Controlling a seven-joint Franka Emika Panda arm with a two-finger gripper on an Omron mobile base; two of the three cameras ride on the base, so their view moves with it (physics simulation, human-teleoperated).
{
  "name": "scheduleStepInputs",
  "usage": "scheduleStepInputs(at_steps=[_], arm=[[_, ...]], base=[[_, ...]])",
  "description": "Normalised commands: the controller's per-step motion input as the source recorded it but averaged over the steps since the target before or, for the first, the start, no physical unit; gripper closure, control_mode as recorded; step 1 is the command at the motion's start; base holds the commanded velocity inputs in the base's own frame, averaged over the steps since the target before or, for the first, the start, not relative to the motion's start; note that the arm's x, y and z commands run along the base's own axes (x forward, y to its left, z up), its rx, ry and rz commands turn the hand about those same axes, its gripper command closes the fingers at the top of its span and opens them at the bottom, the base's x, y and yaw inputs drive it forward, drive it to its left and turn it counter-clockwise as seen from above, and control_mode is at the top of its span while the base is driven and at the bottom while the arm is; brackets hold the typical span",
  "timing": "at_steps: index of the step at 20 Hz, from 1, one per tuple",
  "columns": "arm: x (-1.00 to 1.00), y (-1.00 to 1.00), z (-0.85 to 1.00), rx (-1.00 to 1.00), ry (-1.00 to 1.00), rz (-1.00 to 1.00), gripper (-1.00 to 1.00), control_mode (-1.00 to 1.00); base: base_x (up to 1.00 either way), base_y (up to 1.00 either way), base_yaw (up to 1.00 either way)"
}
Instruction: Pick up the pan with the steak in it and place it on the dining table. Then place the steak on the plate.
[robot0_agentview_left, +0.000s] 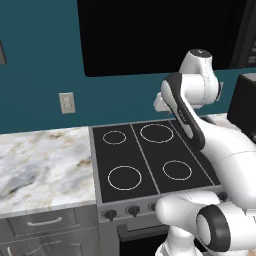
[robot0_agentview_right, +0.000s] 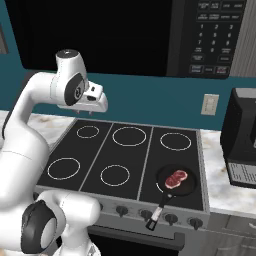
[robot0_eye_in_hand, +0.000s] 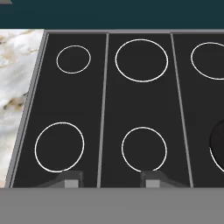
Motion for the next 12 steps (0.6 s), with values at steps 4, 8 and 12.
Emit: scheduleStepInputs(at_steps=[4,8,12], arm=[[-0.09,-0.01,-0.02,0.0,-0.03,0.0,-1.0,-1.0],[-0.55,-0.12,-0.1,0.0,-0.07,0.0,-1.0,-1.0],[-0.82,-0.32,-0.24,0.01,-0.07,-0.01,-1.0,-1.0]], base=[[0.0,0.0,0.0],[0.0,0.0,0.0],[0.0,0.0,0.0]])
